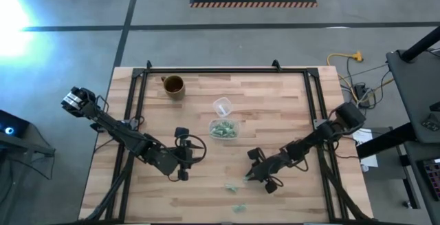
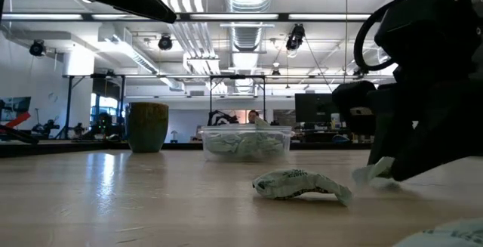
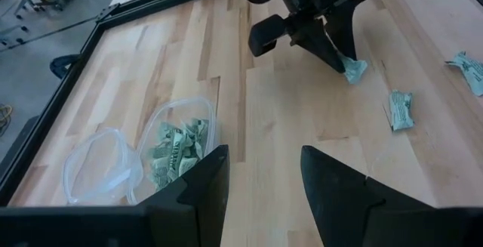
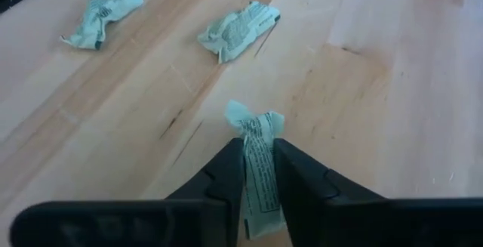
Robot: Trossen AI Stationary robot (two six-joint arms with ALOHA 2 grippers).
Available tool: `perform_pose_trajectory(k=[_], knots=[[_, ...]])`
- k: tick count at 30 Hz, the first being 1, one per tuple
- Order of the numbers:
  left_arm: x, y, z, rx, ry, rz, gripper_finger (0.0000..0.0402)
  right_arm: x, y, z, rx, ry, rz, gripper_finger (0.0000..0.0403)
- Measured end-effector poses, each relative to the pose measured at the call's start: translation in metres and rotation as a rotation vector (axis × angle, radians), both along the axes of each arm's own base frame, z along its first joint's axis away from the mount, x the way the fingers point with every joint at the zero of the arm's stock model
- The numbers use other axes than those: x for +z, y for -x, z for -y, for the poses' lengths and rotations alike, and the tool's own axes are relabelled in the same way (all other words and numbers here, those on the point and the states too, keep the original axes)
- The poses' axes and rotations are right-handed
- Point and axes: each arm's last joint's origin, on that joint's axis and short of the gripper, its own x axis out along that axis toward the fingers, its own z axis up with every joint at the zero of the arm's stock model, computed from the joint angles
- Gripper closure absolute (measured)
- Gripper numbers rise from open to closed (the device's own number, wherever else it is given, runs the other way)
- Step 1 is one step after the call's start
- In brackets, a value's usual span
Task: Pick and place Stevia / Truvia into bins
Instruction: Put the stevia packet into the bottom transparent container
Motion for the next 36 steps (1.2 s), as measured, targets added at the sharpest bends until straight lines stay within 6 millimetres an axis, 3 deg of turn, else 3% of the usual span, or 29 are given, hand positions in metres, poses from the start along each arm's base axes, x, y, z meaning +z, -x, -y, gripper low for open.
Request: perform_pose_trajectory(k=[12, 20, 27, 36], knots=[[0.0, 0.0, 0.0, 0.001, 0.0, 0.0, 0.0253, 0.022, 0.0, 0.0, 0.036, 0.025, 0.101, 0.0376], [0.0, 0.0, 0.0, 0.001, 0.0, 0.0, 0.0253, 0.049, -0.003, 0.01, -0.082, 0.277, 0.295, 0.0376], [0.0, 0.0, 0.0, 0.001, 0.0, 0.0, 0.0253, 0.074, -0.018, 0.043, -0.246, 0.333, 0.445, 0.0376], [0.0, 0.0, 0.0, 0.001, -0.001, -0.001, 0.0253, 0.08, -0.039, 0.107, -0.451, 0.272, 0.436, 0.0375]])
